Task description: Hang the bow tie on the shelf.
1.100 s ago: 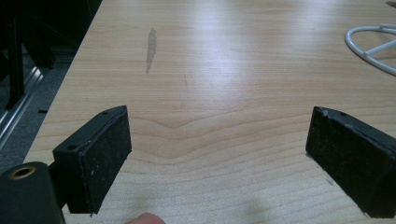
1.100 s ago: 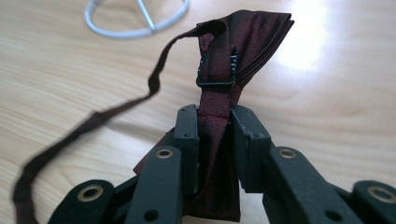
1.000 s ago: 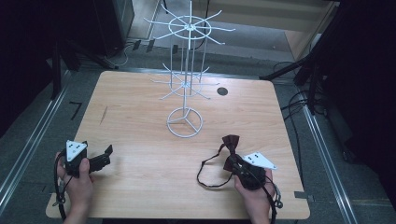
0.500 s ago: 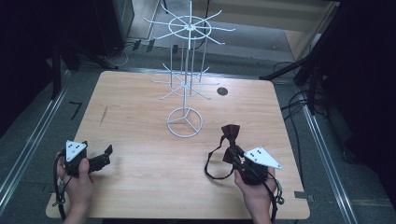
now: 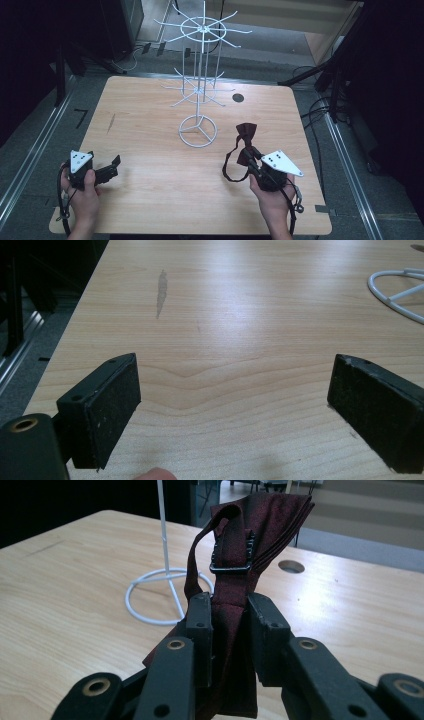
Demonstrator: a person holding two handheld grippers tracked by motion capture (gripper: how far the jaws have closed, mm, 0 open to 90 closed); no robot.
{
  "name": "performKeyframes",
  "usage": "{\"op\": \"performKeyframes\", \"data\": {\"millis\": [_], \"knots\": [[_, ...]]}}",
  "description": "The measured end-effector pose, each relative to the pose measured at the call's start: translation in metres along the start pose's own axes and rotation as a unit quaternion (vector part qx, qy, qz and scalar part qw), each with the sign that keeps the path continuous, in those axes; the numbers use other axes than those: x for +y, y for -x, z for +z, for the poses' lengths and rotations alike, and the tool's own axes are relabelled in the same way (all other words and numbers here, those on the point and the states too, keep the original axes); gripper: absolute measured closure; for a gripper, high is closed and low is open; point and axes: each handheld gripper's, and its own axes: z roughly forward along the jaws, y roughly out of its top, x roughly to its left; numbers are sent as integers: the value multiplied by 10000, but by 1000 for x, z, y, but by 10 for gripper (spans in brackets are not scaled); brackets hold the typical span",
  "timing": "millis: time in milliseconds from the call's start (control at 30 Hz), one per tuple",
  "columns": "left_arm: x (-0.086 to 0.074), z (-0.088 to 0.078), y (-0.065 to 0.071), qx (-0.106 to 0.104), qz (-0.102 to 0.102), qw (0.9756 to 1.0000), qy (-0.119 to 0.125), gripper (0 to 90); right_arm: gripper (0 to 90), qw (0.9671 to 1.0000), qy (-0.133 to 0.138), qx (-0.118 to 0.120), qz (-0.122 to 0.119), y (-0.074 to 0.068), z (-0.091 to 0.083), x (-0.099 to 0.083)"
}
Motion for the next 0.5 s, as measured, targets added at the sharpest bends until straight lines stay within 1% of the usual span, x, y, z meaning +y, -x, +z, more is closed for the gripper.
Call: {"op": "performKeyframes", "data": {"millis": [500], "knots": [[0, 0, -1, -14, -17, 10000, -18, 74, 749, 9993, 340, 91, -120, -13, 10, 30]]}}
